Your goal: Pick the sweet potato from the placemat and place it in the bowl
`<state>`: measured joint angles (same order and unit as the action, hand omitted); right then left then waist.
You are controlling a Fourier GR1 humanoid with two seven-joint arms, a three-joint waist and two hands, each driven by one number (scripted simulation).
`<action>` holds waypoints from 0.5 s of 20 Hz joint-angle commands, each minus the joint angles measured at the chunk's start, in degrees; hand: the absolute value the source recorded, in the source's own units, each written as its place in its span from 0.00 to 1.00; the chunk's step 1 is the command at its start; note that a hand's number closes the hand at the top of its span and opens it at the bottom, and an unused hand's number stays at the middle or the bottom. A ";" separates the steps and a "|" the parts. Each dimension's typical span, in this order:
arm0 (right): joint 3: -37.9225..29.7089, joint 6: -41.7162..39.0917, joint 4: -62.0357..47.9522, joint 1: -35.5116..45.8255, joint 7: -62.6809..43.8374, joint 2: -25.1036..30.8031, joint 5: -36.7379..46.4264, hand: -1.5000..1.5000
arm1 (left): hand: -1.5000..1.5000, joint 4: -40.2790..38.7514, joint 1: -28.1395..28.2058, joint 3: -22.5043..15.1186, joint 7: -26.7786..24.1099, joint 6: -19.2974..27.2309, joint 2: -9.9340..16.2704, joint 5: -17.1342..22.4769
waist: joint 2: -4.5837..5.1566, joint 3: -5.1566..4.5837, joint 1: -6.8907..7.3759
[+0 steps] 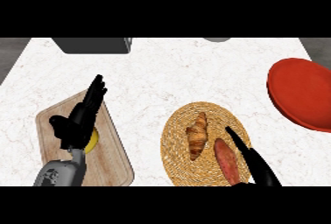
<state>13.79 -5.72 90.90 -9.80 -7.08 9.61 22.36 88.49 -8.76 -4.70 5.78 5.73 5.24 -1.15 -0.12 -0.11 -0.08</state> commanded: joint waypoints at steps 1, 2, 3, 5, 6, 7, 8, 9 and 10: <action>0.65 -1.55 -2.93 3.36 0.63 -0.63 1.62 1.00 | 0.50 4.35 3.61 -0.55 0.61 -0.77 -0.09 -0.51 | 0.08 0.12 0.19; 4.17 -2.23 -1.70 2.06 3.75 1.22 4.02 1.00 | 0.50 5.34 3.14 0.03 1.55 -1.15 0.67 0.76 | 0.02 0.13 0.45; 1.93 -3.69 -6.47 6.70 5.95 2.38 3.17 1.00 | 0.50 1.92 -2.92 0.17 3.90 0.02 -0.26 -0.20 | 0.18 0.15 0.29; 6.21 -1.85 -1.73 2.47 6.55 1.92 7.07 1.00 | 0.50 -3.53 -1.06 0.58 -2.70 -0.22 -0.92 -0.91 | 0.15 0.10 -0.13; 6.57 -0.66 -1.95 -1.01 9.85 3.28 8.05 1.00 | 0.50 3.88 2.40 1.97 0.71 -2.21 2.01 1.14 | 0.02 0.12 0.15; 8.59 1.66 -5.13 0.60 9.94 0.86 10.91 1.00 | 0.50 1.66 0.27 0.57 0.28 -0.66 -0.45 -0.10 | 0.09 0.12 0.08; 7.05 -1.69 -1.01 1.10 6.02 0.99 8.12 1.00 | 0.50 4.05 3.39 -1.05 1.06 1.17 -1.88 -1.85 | 0.06 0.11 0.10; 7.12 0.33 -5.62 0.20 11.71 0.55 7.95 1.00 | 0.50 -2.45 0.19 1.04 -2.55 -0.30 -1.30 -0.76 | 0.14 0.12 -0.07; 6.83 -1.16 -3.19 0.52 9.51 0.65 7.56 1.00 | 0.50 -1.60 0.33 2.16 -1.89 -1.60 -0.03 -0.02 | 0.11 0.11 -0.03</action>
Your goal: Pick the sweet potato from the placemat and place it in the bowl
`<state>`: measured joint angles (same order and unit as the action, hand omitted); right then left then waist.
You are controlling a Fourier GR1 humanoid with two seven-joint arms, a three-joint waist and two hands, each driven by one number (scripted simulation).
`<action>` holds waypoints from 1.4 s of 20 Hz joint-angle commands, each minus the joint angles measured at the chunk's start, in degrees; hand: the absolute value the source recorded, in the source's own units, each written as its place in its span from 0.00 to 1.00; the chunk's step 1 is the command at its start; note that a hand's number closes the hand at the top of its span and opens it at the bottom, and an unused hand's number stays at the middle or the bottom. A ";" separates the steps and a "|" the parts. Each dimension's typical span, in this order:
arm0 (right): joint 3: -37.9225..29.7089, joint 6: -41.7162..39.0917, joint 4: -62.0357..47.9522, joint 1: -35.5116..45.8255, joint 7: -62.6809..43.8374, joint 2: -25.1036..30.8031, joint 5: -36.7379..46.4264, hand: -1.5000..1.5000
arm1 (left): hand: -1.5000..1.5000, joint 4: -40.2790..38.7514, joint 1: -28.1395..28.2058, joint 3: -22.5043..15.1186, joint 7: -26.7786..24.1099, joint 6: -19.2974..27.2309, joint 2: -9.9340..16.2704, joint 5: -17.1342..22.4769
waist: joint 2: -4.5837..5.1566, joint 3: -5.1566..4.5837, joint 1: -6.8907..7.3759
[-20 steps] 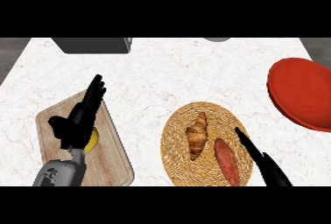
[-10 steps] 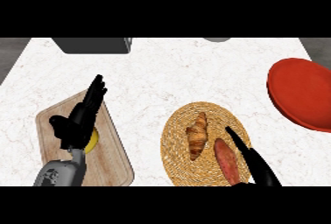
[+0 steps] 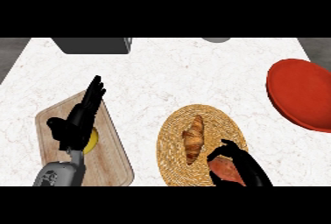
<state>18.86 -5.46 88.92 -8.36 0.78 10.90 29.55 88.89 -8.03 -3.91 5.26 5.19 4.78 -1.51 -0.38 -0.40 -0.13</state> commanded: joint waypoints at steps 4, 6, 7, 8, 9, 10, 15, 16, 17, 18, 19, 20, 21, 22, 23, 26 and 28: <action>-6.74 10.76 -4.14 9.22 -12.55 -10.47 -0.79 1.00 | 0.50 -3.62 -1.92 1.06 -2.71 -0.68 0.01 0.05 | 0.78 0.35 0.42; -12.91 18.45 -5.35 14.36 -18.09 -10.63 -1.06 1.00 | 0.50 -1.21 -0.80 -0.56 -0.73 -0.89 -0.44 -0.19 | 0.89 0.40 1.46; -15.29 22.44 -5.76 15.51 -20.22 -10.69 -1.36 1.00 | 0.50 -1.06 -1.75 -0.77 -0.73 -0.04 -0.76 -0.97 | 0.98 0.44 1.23; -15.60 25.13 -7.09 18.87 -23.28 -10.73 -0.49 1.00 | 0.50 -0.97 -1.94 0.27 -0.54 -0.60 -0.20 0.05 | 0.96 0.40 2.00; -15.70 28.52 -10.02 22.00 -24.04 -10.77 0.05 1.00 | 0.50 -0.45 0.40 -1.43 -1.82 -0.75 -0.65 -0.96 | 0.92 0.44 2.79; -15.24 30.06 -11.27 26.84 -26.42 -10.80 2.02 1.00 | 0.50 -1.70 -1.38 -1.81 -0.94 -0.17 -1.93 -0.95 | 0.91 0.39 2.29; -12.43 42.52 -17.01 36.47 -21.76 -10.87 6.01 1.00 | 0.50 -1.32 -1.98 -1.30 0.02 0.95 -2.08 -1.55 | 0.62 0.42 1.55; -11.08 46.78 -19.60 37.05 -21.01 -10.88 7.52 1.00 | 0.50 -1.31 -0.90 -0.42 -1.28 -1.37 -0.61 0.00 | 0.67 0.41 1.78; -13.04 43.08 -16.42 38.86 -24.25 -10.65 11.60 1.00 | 0.50 0.97 1.51 -0.69 -0.53 -1.18 0.00 -0.47 | 0.34 0.37 1.16; -9.67 47.06 -14.75 35.73 -24.94 -10.88 14.86 1.00 | 0.50 -1.56 1.57 0.39 -2.65 -1.25 0.26 -0.30 | 0.31 0.34 0.66; -10.35 46.21 -17.14 41.44 -28.65 -10.89 18.13 1.00 | 0.50 -0.08 -1.09 0.16 0.83 -0.91 -0.21 -0.04 | 0.32 0.34 0.85; -9.30 47.96 -17.91 43.07 -29.48 -10.89 20.89 1.00 | 0.50 -2.45 -0.47 -0.17 -2.79 0.02 -1.15 -1.15 | 0.40 0.31 0.80; -8.69 47.48 -15.96 43.73 -33.33 -10.89 24.61 1.00 | 0.50 -2.71 -1.71 0.27 -1.61 -0.18 -0.66 -1.06 | 0.23 0.29 0.29; -11.50 43.60 -17.17 47.15 -34.14 -8.88 24.90 1.00 | 0.50 -4.69 0.73 0.60 -4.20 -1.55 -0.57 -0.02 | 0.34 0.29 0.35; -12.17 41.66 -16.68 50.44 -40.37 -9.29 28.51 1.00 | 0.50 1.06 3.04 -0.31 -0.90 -1.54 -0.19 0.15 | 0.03 0.29 0.73; -10.01 36.21 -11.42 50.22 -49.03 -10.50 37.02 1.00 | 0.50 -1.99 -1.40 1.32 0.23 -1.38 -0.32 0.78 | 0.02 0.31 -0.28; -14.63 32.35 -16.60 58.31 -52.15 -8.59 37.24 1.00 | 0.50 0.31 -1.81 0.57 2.10 -0.56 -0.07 -0.53 | 0.20 0.35 0.45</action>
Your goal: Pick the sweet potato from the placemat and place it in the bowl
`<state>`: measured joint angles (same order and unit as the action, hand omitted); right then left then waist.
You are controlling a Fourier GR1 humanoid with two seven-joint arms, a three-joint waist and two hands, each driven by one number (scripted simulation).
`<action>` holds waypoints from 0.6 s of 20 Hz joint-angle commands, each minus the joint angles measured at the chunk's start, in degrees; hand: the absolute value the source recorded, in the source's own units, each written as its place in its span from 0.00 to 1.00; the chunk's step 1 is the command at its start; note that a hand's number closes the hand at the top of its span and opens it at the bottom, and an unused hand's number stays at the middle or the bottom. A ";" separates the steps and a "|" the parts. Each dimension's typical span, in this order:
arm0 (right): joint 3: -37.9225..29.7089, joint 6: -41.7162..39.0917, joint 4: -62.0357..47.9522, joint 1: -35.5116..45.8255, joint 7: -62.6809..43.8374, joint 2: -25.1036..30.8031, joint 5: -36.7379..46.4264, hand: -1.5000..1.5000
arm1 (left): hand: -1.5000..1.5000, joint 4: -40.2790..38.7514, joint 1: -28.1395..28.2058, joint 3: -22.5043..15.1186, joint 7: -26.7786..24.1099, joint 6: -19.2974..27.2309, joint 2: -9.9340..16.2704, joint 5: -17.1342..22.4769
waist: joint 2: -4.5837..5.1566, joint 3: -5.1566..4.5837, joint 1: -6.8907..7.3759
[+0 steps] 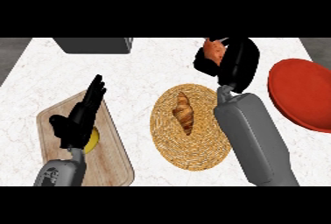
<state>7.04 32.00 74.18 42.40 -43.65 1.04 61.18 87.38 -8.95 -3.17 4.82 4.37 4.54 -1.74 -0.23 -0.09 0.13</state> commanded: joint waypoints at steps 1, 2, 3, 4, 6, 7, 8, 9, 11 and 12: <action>-2.59 -8.49 2.58 6.54 -10.13 2.25 6.30 1.00 | 0.50 -0.74 2.85 -0.30 -3.48 -0.18 -0.69 -0.17 | -0.04 0.01 -0.27; -2.30 -10.20 2.68 9.15 -12.86 1.12 8.14 1.00 | 0.50 -1.77 -1.60 2.67 -0.65 -0.78 1.57 0.95 | 0.01 0.02 -0.32; -2.80 -10.69 0.54 10.41 -13.95 0.71 9.29 1.00 | 0.50 0.50 0.73 1.01 -0.41 -0.82 0.93 0.35 | 0.07 0.04 0.09; -6.19 -11.32 -2.37 12.57 -10.37 3.65 5.33 1.00 | 0.50 2.10 1.12 -0.96 0.79 0.29 -0.77 -0.69 | 0.18 0.07 0.33; -7.00 -12.20 -0.36 12.66 -11.39 4.82 6.29 1.00 | 0.50 2.69 1.44 0.72 0.65 -1.51 1.03 0.73 | 0.15 0.07 0.22; -9.33 -11.43 -3.98 15.46 -10.13 5.83 4.71 1.00 | 0.50 3.11 2.92 -1.21 -0.17 -0.25 -0.69 -0.70 | 0.24 0.08 0.48; -9.43 -14.85 1.43 13.22 -10.25 8.15 3.79 1.00 | 0.50 -0.23 2.05 0.63 -2.16 -1.31 -0.11 0.70 | 0.15 0.07 -0.14; -10.78 -15.02 -1.63 15.33 -11.43 8.47 4.20 1.00 | 0.50 0.50 1.01 -0.09 -1.24 0.45 -0.91 -0.87 | 0.20 0.07 0.05; -11.05 -17.05 -0.36 15.10 -11.81 10.15 4.64 1.00 | 0.50 0.66 1.74 0.28 -1.34 0.13 -0.13 -1.19 | 0.16 0.07 -0.05; -12.14 -17.04 -1.94 15.66 -11.46 11.23 4.42 1.00 | 0.50 0.86 2.87 -1.11 -1.51 -0.24 -1.36 -0.95 | 0.19 0.07 0.05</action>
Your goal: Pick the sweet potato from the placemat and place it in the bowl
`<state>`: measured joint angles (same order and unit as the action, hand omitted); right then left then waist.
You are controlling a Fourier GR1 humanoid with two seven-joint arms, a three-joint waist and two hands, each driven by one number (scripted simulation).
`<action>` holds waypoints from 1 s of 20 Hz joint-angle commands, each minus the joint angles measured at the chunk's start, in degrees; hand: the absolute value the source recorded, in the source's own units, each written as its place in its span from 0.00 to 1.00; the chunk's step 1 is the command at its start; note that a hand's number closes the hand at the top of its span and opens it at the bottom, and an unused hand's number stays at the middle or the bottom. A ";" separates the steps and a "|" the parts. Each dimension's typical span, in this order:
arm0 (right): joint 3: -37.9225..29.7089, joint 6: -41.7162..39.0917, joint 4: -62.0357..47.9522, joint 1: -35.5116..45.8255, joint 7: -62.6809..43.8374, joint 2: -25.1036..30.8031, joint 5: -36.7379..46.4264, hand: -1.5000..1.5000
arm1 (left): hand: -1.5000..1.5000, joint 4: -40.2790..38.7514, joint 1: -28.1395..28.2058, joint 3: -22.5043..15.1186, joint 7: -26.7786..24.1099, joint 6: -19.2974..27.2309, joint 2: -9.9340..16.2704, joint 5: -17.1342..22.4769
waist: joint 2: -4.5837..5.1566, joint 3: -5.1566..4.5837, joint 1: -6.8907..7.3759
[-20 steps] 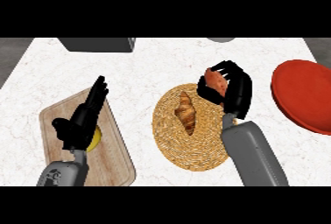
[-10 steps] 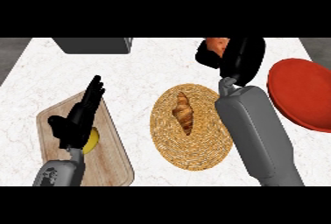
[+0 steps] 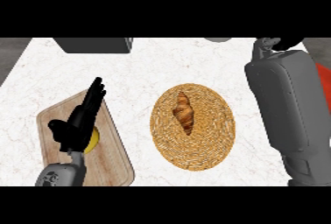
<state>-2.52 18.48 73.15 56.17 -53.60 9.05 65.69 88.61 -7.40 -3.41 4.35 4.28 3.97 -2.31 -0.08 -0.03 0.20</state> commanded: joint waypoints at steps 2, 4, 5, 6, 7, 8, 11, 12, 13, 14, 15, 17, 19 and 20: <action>-6.69 -1.55 -6.33 5.11 2.25 5.72 -3.94 1.00 | 0.50 0.74 -1.56 0.13 1.45 -0.65 0.24 0.14 | 0.18 0.02 0.34; -7.04 -1.92 -6.89 3.25 2.74 6.99 -3.97 1.00 | 0.50 -0.79 -0.25 1.04 -1.21 -1.75 0.60 1.01 | 0.17 0.01 0.17; -6.50 -3.79 -8.65 2.49 2.12 8.83 -1.93 1.00 | 0.50 -3.76 -0.71 -0.69 -3.91 1.19 -1.57 -2.18 | 0.28 -0.01 -0.11; -5.62 -3.90 -9.85 1.04 1.54 8.86 -0.23 1.00 | 0.50 -2.25 -0.07 0.35 -2.50 -0.64 -0.05 -0.44 | 0.23 -0.01 0.07; -6.28 -5.98 -7.48 -0.97 2.38 11.06 -1.20 1.00 | 0.50 0.76 0.52 -0.99 0.37 1.09 -0.72 -2.02 | 0.00 0.03 -0.20; -7.13 -8.11 -8.61 -0.96 3.53 12.92 -2.30 1.00 | 0.50 0.33 -1.24 1.12 1.14 -0.53 0.02 0.79 | 0.05 0.02 -0.27; -6.56 -8.61 -13.57 -1.87 4.69 15.32 0.25 1.00 | 0.50 -0.58 -2.19 1.43 0.74 -0.44 0.30 0.35 | 0.15 0.02 0.01; -7.17 -5.89 -16.41 -2.66 6.44 15.20 0.13 1.00 | 0.50 -0.04 0.09 0.28 -0.05 0.27 -0.21 -0.94 | 0.25 0.03 0.41; -7.59 -5.25 -17.87 -2.18 7.78 15.73 -0.20 1.00 | 0.50 -1.58 -2.22 1.04 -0.01 -0.29 -0.11 -0.28 | 0.28 0.03 0.30; -7.74 -3.40 -19.97 -2.17 7.46 16.30 1.28 1.00 | 0.50 -1.42 -2.72 0.01 0.87 0.25 -1.27 -0.63 | 0.32 0.03 0.39; -9.18 -1.40 -21.40 -3.96 8.96 17.04 0.35 1.00 | 0.50 0.16 -1.58 0.09 0.98 -0.48 -0.50 -0.36 | 0.32 0.05 0.49; -11.24 1.04 -22.93 -5.75 11.75 19.06 -1.02 1.00 | 0.50 2.27 -0.86 -0.35 3.10 0.04 -0.41 -0.97 | 0.28 0.07 0.51; -11.69 0.85 -20.25 -9.93 13.87 19.83 -2.61 1.00 | 0.50 -2.33 -2.54 2.04 0.29 -1.41 0.90 0.14 | 0.17 0.04 -0.23; -12.47 2.69 -23.40 -9.56 13.88 19.72 -2.40 1.00 | 0.50 -1.09 -3.13 1.98 2.01 -1.25 0.12 1.00 | 0.23 0.05 0.10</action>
<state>-12.89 18.08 52.55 50.05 -42.67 27.05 64.45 87.74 -9.47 -2.14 5.40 3.34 4.08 -2.00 0.17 0.01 0.38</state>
